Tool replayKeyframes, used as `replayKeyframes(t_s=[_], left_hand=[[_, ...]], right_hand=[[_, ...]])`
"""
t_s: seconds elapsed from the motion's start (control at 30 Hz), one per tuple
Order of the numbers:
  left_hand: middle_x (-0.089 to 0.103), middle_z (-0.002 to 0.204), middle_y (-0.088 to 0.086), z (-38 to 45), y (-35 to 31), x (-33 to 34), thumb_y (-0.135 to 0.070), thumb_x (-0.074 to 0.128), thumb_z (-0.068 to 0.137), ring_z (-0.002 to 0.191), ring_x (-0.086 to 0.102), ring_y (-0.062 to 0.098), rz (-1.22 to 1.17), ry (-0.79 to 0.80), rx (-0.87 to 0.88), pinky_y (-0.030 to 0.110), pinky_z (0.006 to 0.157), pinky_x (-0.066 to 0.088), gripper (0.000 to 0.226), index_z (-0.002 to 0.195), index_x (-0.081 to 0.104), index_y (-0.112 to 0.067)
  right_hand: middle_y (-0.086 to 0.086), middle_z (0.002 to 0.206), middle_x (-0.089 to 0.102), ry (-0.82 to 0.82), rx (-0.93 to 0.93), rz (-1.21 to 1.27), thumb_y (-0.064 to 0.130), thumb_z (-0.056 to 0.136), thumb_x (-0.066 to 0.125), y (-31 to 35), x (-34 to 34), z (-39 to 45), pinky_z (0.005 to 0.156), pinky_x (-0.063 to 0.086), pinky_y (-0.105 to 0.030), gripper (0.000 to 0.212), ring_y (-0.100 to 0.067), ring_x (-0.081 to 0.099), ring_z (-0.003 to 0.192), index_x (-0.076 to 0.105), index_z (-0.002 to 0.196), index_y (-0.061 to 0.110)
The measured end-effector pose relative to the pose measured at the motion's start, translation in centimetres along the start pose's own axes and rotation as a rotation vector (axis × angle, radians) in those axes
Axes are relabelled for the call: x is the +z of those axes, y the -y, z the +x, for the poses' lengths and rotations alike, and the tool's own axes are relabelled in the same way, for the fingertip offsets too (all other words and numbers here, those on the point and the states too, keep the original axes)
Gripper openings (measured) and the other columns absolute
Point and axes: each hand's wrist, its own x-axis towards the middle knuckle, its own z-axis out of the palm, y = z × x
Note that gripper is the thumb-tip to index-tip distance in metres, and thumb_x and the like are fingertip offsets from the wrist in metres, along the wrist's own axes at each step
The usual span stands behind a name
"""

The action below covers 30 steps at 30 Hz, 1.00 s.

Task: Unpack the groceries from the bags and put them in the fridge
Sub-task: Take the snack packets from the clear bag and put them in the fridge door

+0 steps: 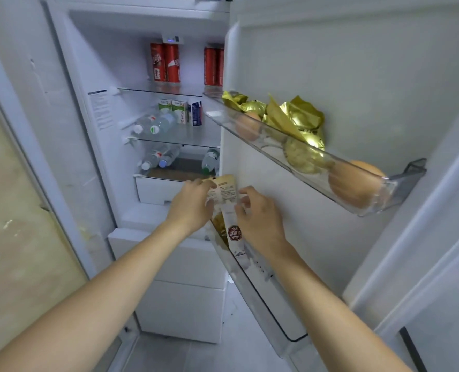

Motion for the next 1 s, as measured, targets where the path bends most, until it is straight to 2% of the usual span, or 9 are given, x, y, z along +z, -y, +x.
replayKeyframes(t_s=[0.13,0.2,0.3,0.43,0.53,0.6,0.7,0.8,1.0], left_hand=[[0.061,0.127,0.002,-2.3,2.5,-4.5,-0.024,0.059,0.095,0.118,0.051,0.026,0.112,-0.085,0.004,0.044,0.086,0.051,0.041,0.136,0.057,-0.024],[0.062,0.129,0.002,-4.2,4.1,-7.3,-0.025,0.058,0.094,0.120,0.052,0.028,0.163,-0.129,-0.033,0.043,0.089,0.048,0.045,0.139,0.056,-0.025],[0.063,0.128,0.003,-8.7,7.5,-12.3,-0.029,0.059,0.092,0.120,0.055,0.031,0.257,-0.190,-0.131,0.045,0.093,0.048,0.048,0.140,0.057,-0.025],[0.063,0.128,0.004,-18.4,13.3,-18.9,-0.036,0.057,0.089,0.120,0.056,0.031,0.423,-0.250,-0.326,0.045,0.091,0.048,0.051,0.139,0.058,-0.024],[0.063,0.124,0.001,-27.6,16.0,-23.5,-0.042,0.052,0.086,0.118,0.057,0.028,0.533,-0.302,-0.481,0.045,0.087,0.050,0.054,0.138,0.059,-0.025],[0.063,0.125,0.000,-34.2,16.7,-26.3,-0.042,0.052,0.087,0.118,0.057,0.027,0.613,-0.341,-0.587,0.045,0.086,0.051,0.054,0.137,0.060,-0.023],[0.063,0.124,0.000,-44.3,16.0,-29.8,-0.041,0.056,0.088,0.115,0.058,0.027,0.758,-0.380,-0.755,0.043,0.082,0.050,0.053,0.138,0.059,-0.023],[0.061,0.128,-0.001,-54.1,13.2,-32.0,-0.043,0.054,0.091,0.117,0.056,0.025,0.854,-0.409,-0.938,0.043,0.084,0.051,0.054,0.142,0.055,-0.023],[0.055,0.139,-0.004,-73.5,5.2,-32.7,-0.042,0.053,0.097,0.128,0.048,0.021,0.872,-0.544,-1.330,0.046,0.095,0.046,0.054,0.149,0.046,-0.028]], right_hand=[[0.000,0.129,0.067,0.046,-0.075,0.016,0.031,0.101,0.059,2.4,1.3,0.4,0.097,0.052,-0.038,0.033,-0.021,0.062,0.118,0.058,0.133,0.023],[0.001,0.132,0.066,0.093,-0.134,0.051,0.037,0.100,0.060,4.8,2.3,0.6,0.100,0.050,-0.039,0.037,-0.020,0.060,0.122,0.059,0.135,0.024],[0.000,0.134,0.063,0.182,-0.319,0.020,0.046,0.098,0.059,9.7,4.5,0.5,0.101,0.047,-0.044,0.046,-0.023,0.052,0.126,0.057,0.138,0.024],[0.000,0.140,0.058,0.305,-0.566,0.002,0.051,0.098,0.059,17.7,8.8,-1.5,0.102,0.047,-0.044,0.051,-0.026,0.043,0.136,0.055,0.142,0.024],[-0.001,0.140,0.059,0.382,-0.767,0.065,0.053,0.098,0.059,24.7,12.5,-4.8,0.106,0.045,-0.045,0.053,-0.026,0.045,0.134,0.056,0.142,0.023],[0.001,0.137,0.061,0.430,-0.908,0.112,0.057,0.096,0.055,29.5,14.8,-8.1,0.102,0.047,-0.045,0.055,-0.025,0.048,0.130,0.057,0.141,0.024],[0.001,0.126,0.066,0.493,-1.121,0.240,0.058,0.091,0.052,36.1,17.5,-14.7,0.092,0.052,-0.044,0.057,-0.026,0.053,0.119,0.061,0.136,0.023],[0.000,0.120,0.067,0.580,-1.307,0.390,0.057,0.091,0.051,41.2,19.0,-22.9,0.091,0.052,-0.044,0.057,-0.027,0.055,0.116,0.062,0.134,0.021],[0.005,0.131,0.059,0.817,-1.588,0.581,0.052,0.094,0.055,46.7,19.9,-41.2,0.095,0.051,-0.043,0.057,-0.022,0.050,0.124,0.054,0.143,0.022]])
